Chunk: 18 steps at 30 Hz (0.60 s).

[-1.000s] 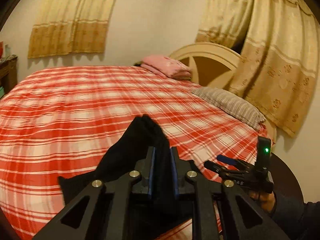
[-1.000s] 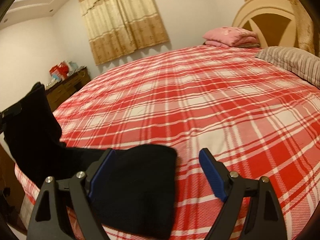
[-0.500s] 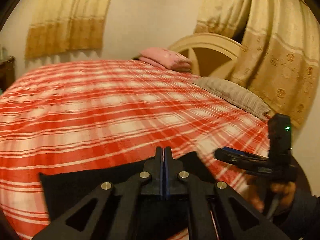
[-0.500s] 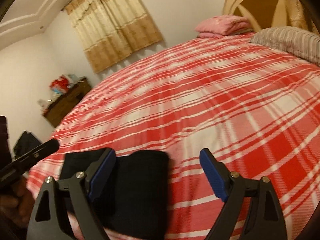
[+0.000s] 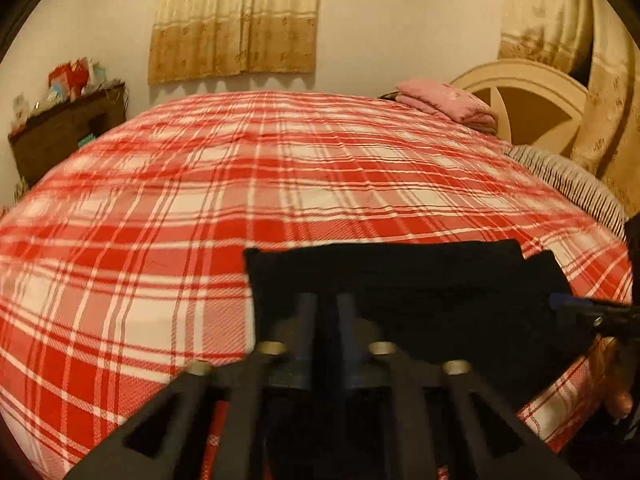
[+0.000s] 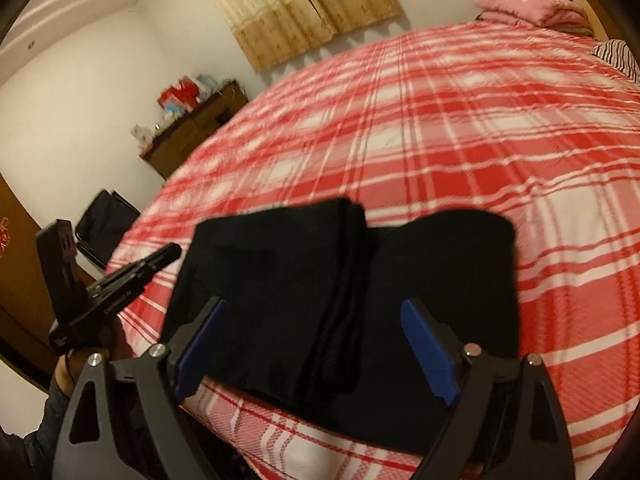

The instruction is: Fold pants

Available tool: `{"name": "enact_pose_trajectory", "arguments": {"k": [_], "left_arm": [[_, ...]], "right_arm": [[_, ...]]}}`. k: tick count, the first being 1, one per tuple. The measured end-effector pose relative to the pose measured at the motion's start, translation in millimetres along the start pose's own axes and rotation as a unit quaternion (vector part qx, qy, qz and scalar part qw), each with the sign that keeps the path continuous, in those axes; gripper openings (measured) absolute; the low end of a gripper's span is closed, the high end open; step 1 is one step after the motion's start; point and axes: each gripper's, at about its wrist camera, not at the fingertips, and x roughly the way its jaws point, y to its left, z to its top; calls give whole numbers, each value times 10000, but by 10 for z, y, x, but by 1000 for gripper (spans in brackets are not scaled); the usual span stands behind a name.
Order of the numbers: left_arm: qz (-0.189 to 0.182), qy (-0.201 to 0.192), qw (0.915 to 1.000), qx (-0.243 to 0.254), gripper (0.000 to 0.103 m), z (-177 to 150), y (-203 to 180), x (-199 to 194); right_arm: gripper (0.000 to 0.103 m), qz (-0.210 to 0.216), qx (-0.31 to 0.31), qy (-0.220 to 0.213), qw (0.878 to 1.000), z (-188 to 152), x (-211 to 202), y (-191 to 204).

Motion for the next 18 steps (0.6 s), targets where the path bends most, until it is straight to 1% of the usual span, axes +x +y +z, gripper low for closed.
{"name": "enact_pose_trajectory", "arguments": {"k": [1, 2, 3, 4, 6, 8, 9, 10, 11, 12, 13, 15, 18], "left_arm": [[85, -50, 9999, -122, 71, -27, 57, -20], [228, -234, 9991, -252, 89, -45, 107, -70], [257, -446, 9981, -346, 90, -56, 137, -119], [203, -549, 9975, -400, 90, -66, 169, -153], [201, -442, 9978, -456, 90, -60, 205, -143], [183, -443, 9975, -511, 90, -70, 225, -136], [177, -431, 9975, -535, 90, -71, 234, -125], [163, -422, 9975, -549, 90, -70, 246, -111], [135, -419, 9975, -557, 90, -76, 236, -105], [126, -411, 9975, -564, 90, -81, 231, -93], [130, -396, 9975, -570, 90, -94, 230, -85], [117, -359, 9976, -582, 90, -107, 228, -81], [132, -327, 9977, -579, 90, -116, 223, -82]], "right_arm": [[90, -82, 12, 68, 9999, -10, 50, -3], [90, -149, 22, 107, 9998, -14, 90, -1], [90, -200, 16, 127, 9997, -12, 122, 12], [88, -229, 4, 135, 9996, -9, 142, 19], [84, -255, -59, 168, 9995, 0, 188, 56], [74, -249, -77, 207, 9994, 14, 228, 73], [71, -231, -89, 237, 9994, 18, 245, 76], [60, -217, -108, 241, 9994, 16, 242, 81], [43, -201, -134, 229, 9994, 13, 223, 86], [34, -192, -140, 182, 9996, 20, 199, 92], [20, -166, -125, 134, 9997, 24, 174, 97], [18, 71, -30, 47, 10000, 51, 68, 84], [17, 141, -159, -92, 9997, 63, -66, 157]]}}
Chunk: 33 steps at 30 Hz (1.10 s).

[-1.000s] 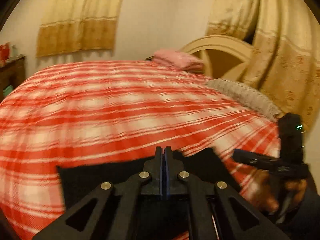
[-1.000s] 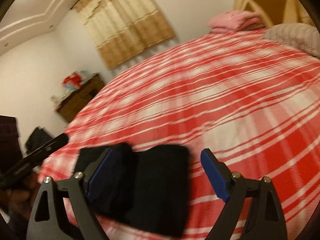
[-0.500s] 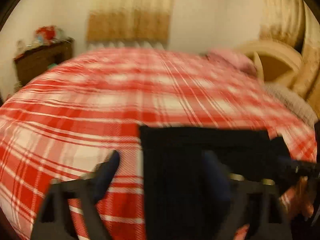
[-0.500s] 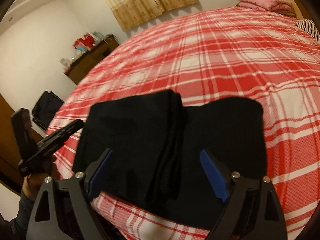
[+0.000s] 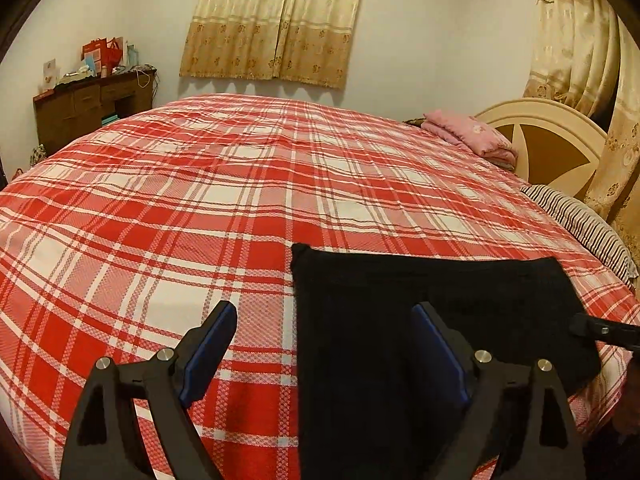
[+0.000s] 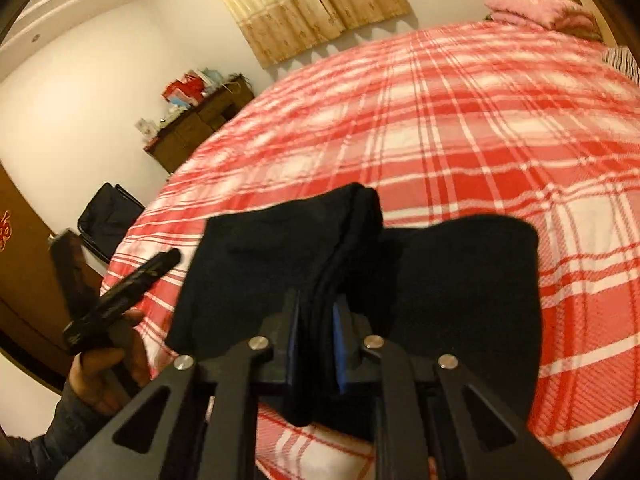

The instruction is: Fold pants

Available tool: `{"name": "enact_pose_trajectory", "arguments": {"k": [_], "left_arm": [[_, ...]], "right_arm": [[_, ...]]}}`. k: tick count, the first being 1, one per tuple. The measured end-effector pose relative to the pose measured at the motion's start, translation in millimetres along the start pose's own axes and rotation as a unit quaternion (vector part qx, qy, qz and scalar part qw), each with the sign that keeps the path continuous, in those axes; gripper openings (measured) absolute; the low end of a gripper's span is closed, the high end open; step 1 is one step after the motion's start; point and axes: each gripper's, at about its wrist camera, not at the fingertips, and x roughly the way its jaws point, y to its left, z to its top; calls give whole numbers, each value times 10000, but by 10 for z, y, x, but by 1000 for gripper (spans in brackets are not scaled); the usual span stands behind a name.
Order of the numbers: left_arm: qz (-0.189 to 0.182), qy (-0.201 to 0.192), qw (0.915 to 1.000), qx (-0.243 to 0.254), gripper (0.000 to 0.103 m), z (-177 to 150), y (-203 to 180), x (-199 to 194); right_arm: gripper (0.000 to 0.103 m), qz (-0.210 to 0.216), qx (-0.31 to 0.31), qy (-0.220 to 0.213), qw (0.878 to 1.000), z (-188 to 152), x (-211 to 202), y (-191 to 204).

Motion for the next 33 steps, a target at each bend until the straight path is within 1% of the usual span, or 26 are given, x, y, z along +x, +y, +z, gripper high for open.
{"name": "enact_pose_trajectory", "arguments": {"k": [6, 10, 12, 14, 17, 20, 24, 27, 31, 33], "left_arm": [[-4, 16, 10000, -12, 90, 6, 12, 12], [-7, 58, 10000, 20, 90, 9, -14, 51], [-6, 138, 9999, 70, 90, -7, -47, 104], [15, 310, 9993, 190, 90, -41, -101, 192], [198, 573, 9973, 421, 90, -129, -176, 337], [177, 568, 9972, 452, 90, -174, -189, 361], [256, 509, 9972, 486, 90, -145, -185, 350], [371, 420, 9964, 640, 90, -96, -255, 328], [450, 495, 9940, 870, 90, -100, -349, 443], [469, 527, 9936, 886, 90, -124, -355, 470]], "right_arm": [[17, -44, -192, -211, 9996, -9, -212, 132], [17, -137, -130, -309, 9993, 10, -335, 38], [17, -226, -18, -327, 9992, 7, -392, -84], [17, -303, 74, -259, 9992, -2, -397, -190], [17, -483, 316, -97, 9983, -38, -302, -406], [17, -521, 568, 51, 9970, -73, -211, -585], [17, -499, 730, 132, 9960, -83, -177, -675], [17, -607, 647, 137, 9960, -89, -171, -666], [17, -910, 409, 204, 9948, -103, -131, -606], [17, -906, 423, 214, 9948, -107, -124, -630]]}}
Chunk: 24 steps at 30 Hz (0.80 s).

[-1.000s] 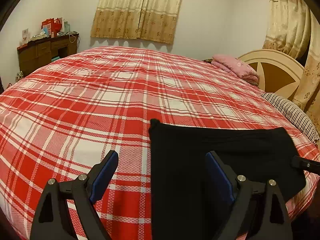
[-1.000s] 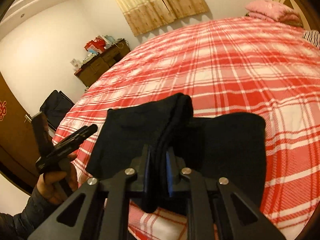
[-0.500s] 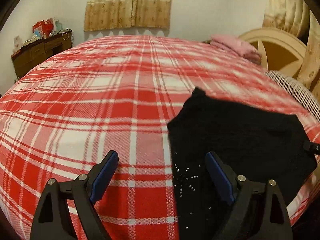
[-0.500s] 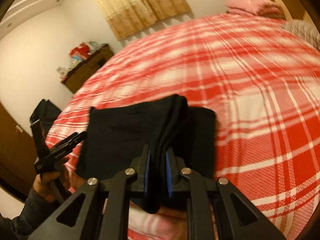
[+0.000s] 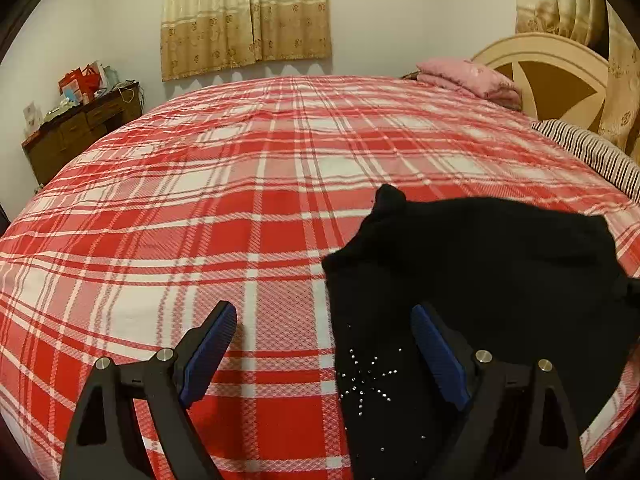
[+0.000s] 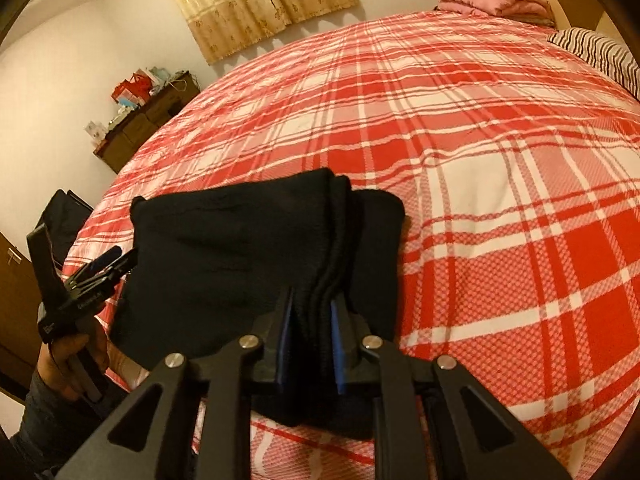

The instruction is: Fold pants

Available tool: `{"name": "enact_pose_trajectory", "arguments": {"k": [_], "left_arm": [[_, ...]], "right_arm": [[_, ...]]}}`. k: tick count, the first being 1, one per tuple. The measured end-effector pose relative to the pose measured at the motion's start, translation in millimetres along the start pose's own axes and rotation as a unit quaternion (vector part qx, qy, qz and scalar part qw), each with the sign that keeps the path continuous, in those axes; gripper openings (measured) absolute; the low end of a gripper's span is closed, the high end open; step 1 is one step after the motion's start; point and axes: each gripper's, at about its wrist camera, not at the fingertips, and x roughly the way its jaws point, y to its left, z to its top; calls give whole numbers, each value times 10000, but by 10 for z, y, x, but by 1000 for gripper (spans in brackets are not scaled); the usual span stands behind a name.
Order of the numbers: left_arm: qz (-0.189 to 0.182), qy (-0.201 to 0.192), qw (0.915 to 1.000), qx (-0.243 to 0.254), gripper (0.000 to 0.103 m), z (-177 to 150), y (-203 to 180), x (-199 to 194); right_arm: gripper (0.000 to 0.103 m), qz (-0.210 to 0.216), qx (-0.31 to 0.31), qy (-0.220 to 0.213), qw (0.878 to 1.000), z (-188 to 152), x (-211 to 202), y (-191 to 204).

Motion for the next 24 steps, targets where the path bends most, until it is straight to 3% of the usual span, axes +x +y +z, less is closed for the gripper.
{"name": "enact_pose_trajectory", "arguments": {"k": [6, 8, 11, 14, 17, 19, 24], "left_arm": [[34, -18, 10000, 7, 90, 8, -8, -45], [22, -11, 10000, 0, 90, 10, -10, -54], [32, 0, 10000, 6, 90, 13, -29, -46], [42, 3, 10000, 15, 90, 13, -39, -48], [73, 10, 10000, 58, 90, 27, -65, -52], [73, 7, 9999, 75, 90, 34, -83, -60], [26, -48, 9999, 84, 90, 64, -108, -76]], "right_arm": [[27, 30, 85, -227, 9997, 16, -140, 3], [50, -147, -29, -536, 9985, 24, -266, 81], [56, -163, -299, -1083, 9935, 12, -483, 253], [62, 25, -795, -1269, 9887, -57, -551, 510], [66, 348, -1286, -1017, 9859, -173, -417, 727], [66, 346, -1498, -698, 9856, -259, -244, 815], [64, 276, -1230, 56, 9920, -295, 93, 644]]}}
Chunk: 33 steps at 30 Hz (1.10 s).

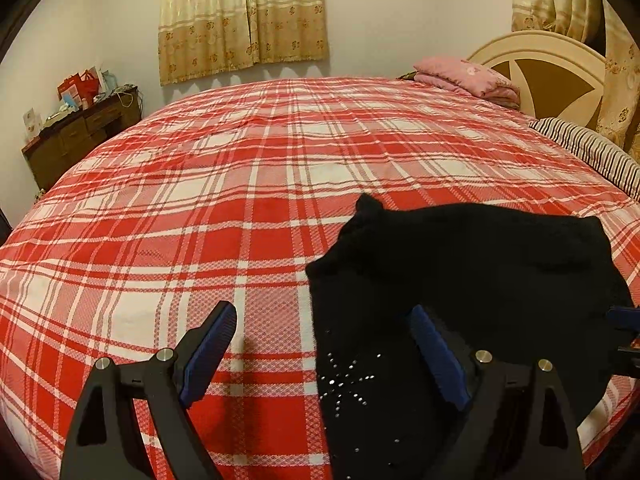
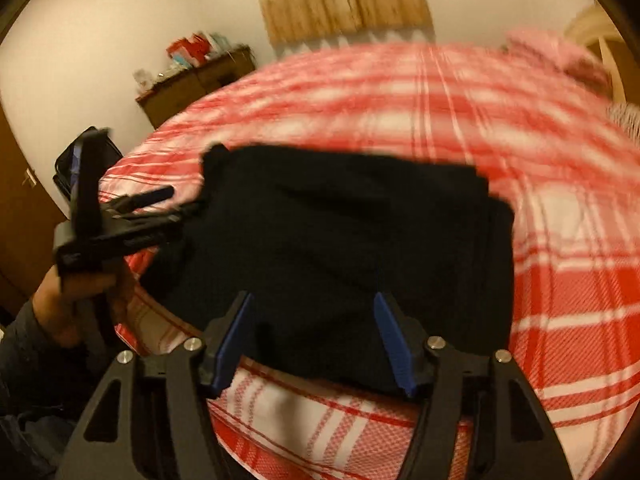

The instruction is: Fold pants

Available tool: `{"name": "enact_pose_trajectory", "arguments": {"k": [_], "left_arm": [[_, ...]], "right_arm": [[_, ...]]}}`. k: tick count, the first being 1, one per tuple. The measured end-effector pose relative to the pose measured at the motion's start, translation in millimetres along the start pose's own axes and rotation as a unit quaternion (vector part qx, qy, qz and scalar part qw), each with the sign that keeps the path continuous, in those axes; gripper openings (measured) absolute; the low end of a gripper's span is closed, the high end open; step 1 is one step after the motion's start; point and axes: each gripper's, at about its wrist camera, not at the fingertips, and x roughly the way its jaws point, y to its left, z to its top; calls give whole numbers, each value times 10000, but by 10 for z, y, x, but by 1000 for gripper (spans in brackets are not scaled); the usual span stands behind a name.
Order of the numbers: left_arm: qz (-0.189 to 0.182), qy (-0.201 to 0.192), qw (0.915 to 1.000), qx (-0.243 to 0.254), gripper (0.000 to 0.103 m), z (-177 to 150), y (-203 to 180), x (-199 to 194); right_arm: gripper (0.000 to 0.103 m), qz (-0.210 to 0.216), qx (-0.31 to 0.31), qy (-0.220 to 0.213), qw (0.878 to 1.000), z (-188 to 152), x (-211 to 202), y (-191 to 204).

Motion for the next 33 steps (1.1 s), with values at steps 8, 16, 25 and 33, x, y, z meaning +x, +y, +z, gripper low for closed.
{"name": "enact_pose_trajectory", "arguments": {"k": [8, 16, 25, 33], "left_arm": [[-285, 54, 9992, -261, 90, -74, 159, -17], [-766, 126, 9955, -547, 90, -106, 216, 73], [-1452, 77, 9878, -558, 90, -76, 194, 109], [-1586, 41, 9849, -698, 31, -55, 223, 105]], "right_arm": [[65, 171, 311, -604, 9975, 60, -304, -113], [75, -173, 1379, -890, 9863, 153, -463, -746], [79, -82, 1351, -380, 9901, 120, -181, -774], [34, 106, 1385, -359, 9897, 121, -168, -754]]}}
